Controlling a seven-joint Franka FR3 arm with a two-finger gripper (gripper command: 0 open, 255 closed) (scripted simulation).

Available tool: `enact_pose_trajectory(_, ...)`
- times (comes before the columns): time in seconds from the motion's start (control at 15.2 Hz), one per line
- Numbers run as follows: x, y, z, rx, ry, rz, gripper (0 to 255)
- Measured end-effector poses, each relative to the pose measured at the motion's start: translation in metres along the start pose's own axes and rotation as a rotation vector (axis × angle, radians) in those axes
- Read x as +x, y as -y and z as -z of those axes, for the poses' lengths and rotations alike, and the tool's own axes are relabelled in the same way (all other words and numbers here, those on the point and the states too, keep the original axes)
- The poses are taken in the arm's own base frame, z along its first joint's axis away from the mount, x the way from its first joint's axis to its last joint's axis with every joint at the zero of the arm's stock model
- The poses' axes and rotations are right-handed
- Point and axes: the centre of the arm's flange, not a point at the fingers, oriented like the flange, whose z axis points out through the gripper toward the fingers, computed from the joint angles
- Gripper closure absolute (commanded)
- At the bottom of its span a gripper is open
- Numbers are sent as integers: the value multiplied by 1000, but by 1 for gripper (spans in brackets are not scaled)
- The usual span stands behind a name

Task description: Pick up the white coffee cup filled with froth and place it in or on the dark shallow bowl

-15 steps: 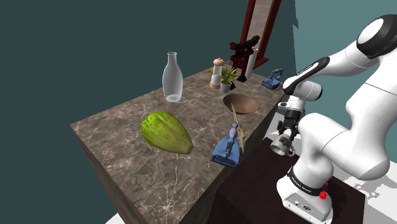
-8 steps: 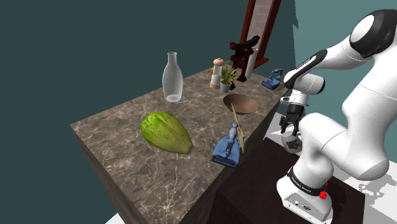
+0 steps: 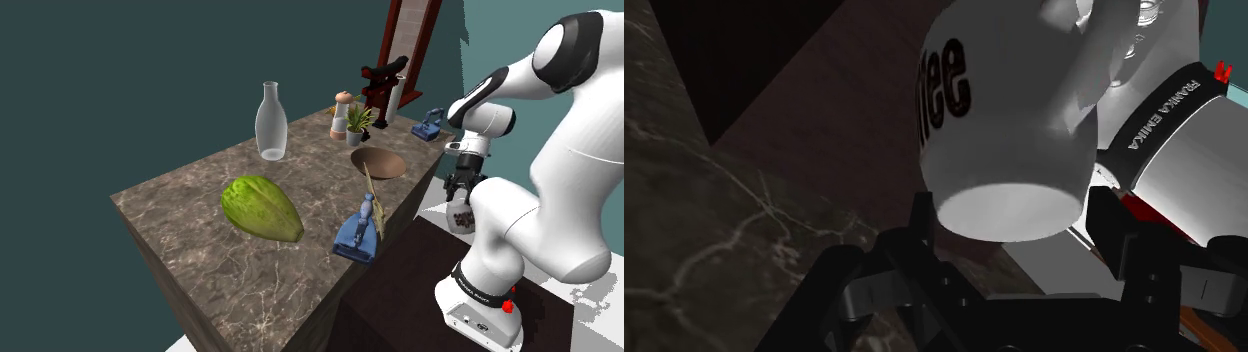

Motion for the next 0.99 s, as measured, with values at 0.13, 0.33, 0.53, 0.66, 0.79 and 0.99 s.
enact_pose_trajectory(0.13,5,7,8,0,0,0,255)
enact_pose_trajectory(0.33,11,16,19,0,0,0,255)
enact_pose_trajectory(0.53,16,24,32,0,0,0,255)
enact_pose_trajectory(0.66,21,32,38,-1,0,0,255)
enact_pose_trajectory(0.79,24,39,46,-1,0,0,255)
enact_pose_trajectory(0.99,30,47,57,0,0,0,255)
